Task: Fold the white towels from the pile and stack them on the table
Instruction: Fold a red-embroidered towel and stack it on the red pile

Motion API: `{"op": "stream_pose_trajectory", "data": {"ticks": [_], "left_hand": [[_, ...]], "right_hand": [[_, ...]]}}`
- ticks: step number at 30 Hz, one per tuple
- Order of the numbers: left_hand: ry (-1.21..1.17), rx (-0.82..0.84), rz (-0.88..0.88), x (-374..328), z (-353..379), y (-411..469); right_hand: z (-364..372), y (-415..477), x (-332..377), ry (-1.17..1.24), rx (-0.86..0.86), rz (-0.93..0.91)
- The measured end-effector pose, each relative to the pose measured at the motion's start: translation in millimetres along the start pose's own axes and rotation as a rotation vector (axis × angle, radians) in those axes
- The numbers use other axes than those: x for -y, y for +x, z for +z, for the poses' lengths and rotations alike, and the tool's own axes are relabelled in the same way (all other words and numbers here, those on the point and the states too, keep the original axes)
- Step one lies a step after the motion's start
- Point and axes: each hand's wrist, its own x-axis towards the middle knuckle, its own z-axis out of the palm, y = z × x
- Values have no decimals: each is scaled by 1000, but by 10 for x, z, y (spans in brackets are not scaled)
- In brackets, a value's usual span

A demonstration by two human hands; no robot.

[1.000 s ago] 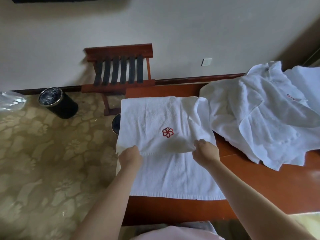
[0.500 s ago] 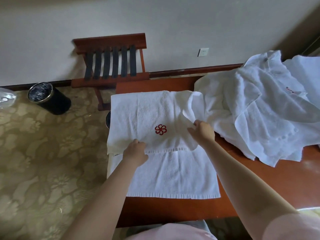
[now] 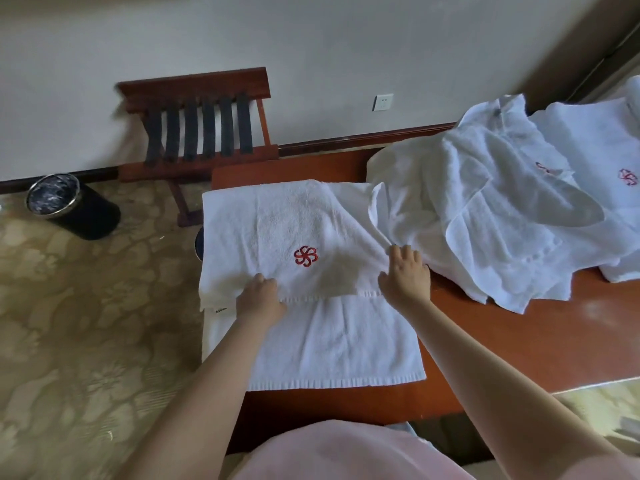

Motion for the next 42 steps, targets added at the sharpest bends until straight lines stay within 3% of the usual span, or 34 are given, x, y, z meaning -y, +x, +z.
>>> {"op": "stream_pose_trajectory", "data": {"ticks": [5,17,21,26,28,32,35,40,42], "left_hand": [[24,39,-17,-30,-44,14],[-3,-48,95,-619,-832,897],[-24,-53,148,-877,-886,1270],[-75,82,102,-983,-835,1589],[-84,163,85,-946,-782,1648],[-49,212,82,-919,-676,1656],[-93,178,86,-944,-642,1650],[-1,170,33,-1016,-630,1623],[4,51,23,-1083,-699,1657]], "right_hand": [[38,89,342,171,40,-128],[-319,1095,416,348,-88,145],[-333,1398,449,317,-58,228],[-280,1665,469,190,62,219],[-261,1728,424,243,67,235],[-412,1851,279,650,-114,204],[-514,1865,140,794,-292,282],[-452,1831,114,650,-229,246],[-446,1899,187,598,-151,221]]}}
